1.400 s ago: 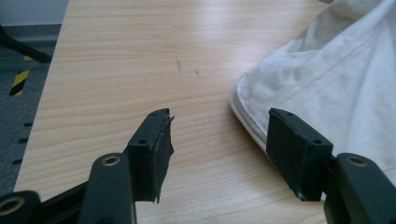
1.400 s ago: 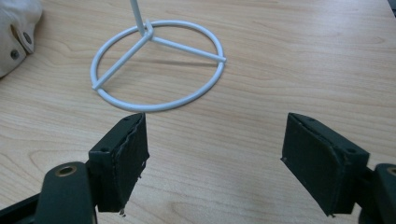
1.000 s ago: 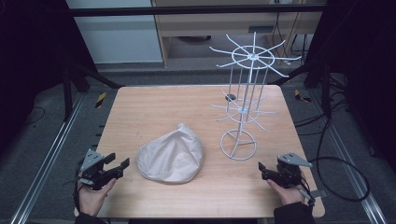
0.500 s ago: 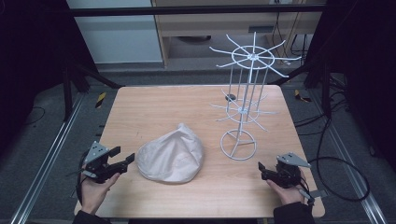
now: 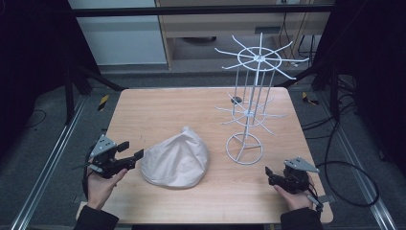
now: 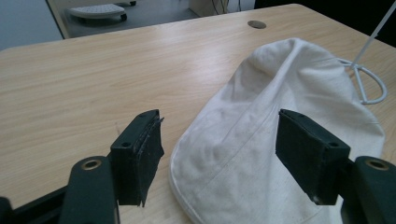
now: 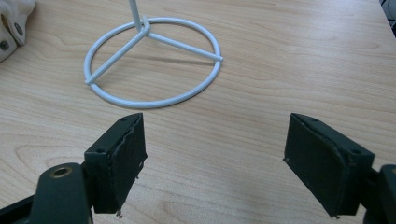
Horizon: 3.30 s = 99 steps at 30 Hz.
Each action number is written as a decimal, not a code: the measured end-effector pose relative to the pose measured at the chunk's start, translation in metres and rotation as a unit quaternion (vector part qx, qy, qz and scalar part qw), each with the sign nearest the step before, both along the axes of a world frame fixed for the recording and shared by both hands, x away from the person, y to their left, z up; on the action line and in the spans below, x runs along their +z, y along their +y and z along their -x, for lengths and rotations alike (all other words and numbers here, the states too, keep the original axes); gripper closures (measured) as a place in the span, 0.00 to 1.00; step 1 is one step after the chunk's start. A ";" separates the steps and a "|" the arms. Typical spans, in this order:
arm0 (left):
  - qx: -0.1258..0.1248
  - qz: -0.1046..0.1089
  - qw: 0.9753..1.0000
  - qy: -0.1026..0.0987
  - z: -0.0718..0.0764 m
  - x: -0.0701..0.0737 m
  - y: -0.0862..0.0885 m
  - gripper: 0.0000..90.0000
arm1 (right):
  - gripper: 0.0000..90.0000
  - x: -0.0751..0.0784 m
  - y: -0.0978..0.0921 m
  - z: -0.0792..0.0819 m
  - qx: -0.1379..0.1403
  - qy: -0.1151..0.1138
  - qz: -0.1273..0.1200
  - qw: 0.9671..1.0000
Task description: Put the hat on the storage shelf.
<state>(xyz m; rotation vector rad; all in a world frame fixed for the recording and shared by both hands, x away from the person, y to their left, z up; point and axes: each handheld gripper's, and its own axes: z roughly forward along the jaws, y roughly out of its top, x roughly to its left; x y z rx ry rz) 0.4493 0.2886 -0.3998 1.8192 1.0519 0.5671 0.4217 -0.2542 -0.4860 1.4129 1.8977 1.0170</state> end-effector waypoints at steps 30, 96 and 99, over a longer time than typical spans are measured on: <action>-0.079 -0.023 0.997 -0.002 -0.026 0.031 -0.020 0.41 | 0.24 -0.001 0.001 -0.002 0.008 0.004 0.001 1.000; -0.161 -0.167 0.969 0.084 -0.073 -0.016 -0.086 0.55 | 0.29 -0.001 0.000 -0.002 0.019 0.008 -0.007 1.000; -0.162 -0.176 0.967 0.090 -0.075 -0.020 -0.088 0.56 | 0.29 -0.001 0.000 -0.002 0.019 0.008 -0.008 1.000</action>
